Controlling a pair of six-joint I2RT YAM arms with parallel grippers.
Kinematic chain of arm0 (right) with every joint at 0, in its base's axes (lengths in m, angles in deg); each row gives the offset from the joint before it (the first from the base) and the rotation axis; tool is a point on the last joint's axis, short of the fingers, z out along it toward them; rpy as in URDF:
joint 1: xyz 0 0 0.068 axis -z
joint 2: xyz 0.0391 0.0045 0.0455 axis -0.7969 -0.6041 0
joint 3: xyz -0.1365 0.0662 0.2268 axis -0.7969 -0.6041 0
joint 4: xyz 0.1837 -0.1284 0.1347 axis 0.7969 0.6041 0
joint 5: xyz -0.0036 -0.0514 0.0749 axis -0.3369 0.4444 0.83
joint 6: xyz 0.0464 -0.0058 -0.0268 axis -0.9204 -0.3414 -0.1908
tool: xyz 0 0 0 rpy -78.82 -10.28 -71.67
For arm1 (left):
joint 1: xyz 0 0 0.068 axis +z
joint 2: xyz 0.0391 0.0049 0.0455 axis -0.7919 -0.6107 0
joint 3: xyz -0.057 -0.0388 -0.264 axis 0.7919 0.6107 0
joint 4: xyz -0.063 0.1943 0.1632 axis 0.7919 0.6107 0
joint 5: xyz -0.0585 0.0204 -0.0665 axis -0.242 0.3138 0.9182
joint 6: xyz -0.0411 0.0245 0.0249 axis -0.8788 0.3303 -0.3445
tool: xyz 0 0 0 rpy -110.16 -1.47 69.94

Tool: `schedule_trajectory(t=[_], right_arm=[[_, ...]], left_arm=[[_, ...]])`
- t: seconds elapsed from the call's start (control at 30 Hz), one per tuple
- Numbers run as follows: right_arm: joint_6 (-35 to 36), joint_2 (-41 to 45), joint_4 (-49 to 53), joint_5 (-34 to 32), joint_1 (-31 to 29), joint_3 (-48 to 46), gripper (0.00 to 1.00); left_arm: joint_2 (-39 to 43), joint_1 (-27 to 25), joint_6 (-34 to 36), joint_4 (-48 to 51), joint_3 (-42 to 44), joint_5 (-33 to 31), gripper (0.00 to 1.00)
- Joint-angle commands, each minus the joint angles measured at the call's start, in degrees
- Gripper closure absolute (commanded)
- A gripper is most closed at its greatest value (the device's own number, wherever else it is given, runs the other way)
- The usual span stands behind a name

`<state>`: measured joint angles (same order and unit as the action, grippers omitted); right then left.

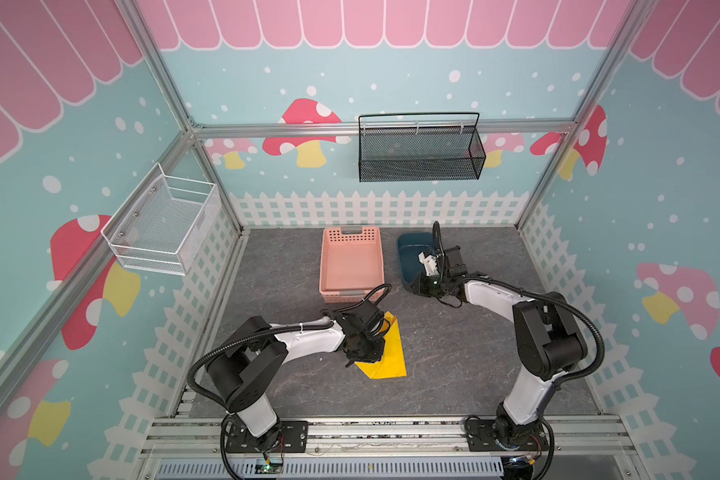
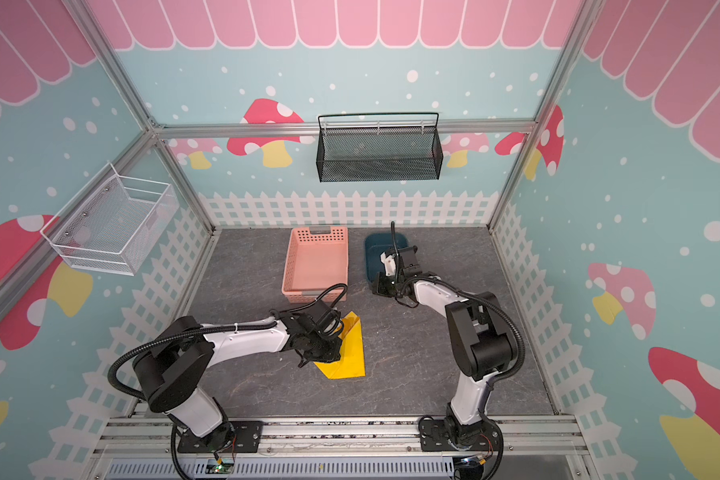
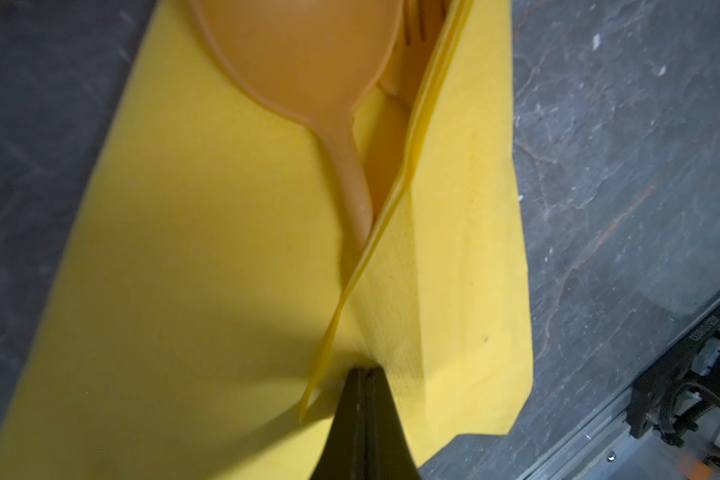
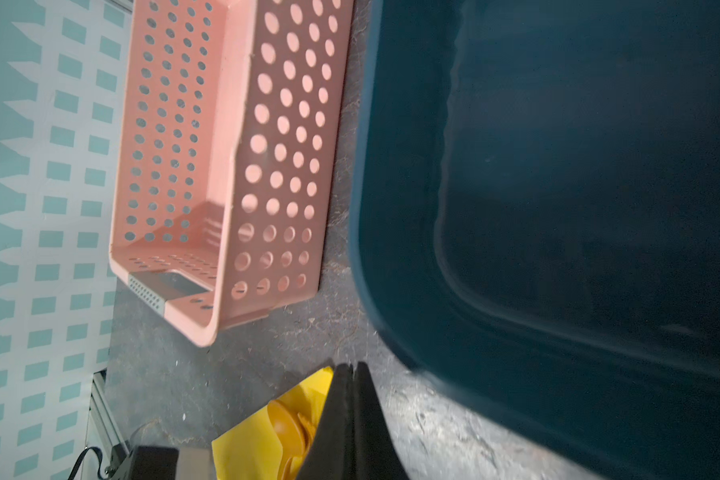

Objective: Place the utensils on the paper napkin and roll it up
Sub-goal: 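Bring the right gripper back down toward the napkin's far end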

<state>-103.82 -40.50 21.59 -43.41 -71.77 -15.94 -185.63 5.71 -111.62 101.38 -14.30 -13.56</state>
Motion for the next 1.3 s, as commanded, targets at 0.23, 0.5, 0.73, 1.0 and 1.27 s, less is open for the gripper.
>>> schedule_trajectory(t=[0.23,0.5,0.73,1.0,1.27], right_arm=[[-2.3,16.1,0.7,3.9,0.3,-16.3,1.00],[-5.0,18.8,-3.0,7.9,0.2,-24.2,1.00],[-7.6,16.1,-8.4,11.9,-0.7,-26.3,1.00],[-10.5,10.7,-15.7,16.0,-3.4,-27.1,1.00],[-11.2,5.8,-19.1,17.3,-4.9,-26.3,1.00]], left_arm=[[-3.0,-3.0,3.2,3.4,-2.0,0.2,1.00],[-2.7,-4.9,4.7,6.2,-3.1,-2.9,1.00],[-1.3,-2.9,1.1,8.9,-0.5,-8.9,1.00],[-0.5,-2.3,-0.1,9.4,-0.2,-10.6,1.00],[-1.2,-2.3,0.3,9.4,-0.7,-9.6,1.00]])
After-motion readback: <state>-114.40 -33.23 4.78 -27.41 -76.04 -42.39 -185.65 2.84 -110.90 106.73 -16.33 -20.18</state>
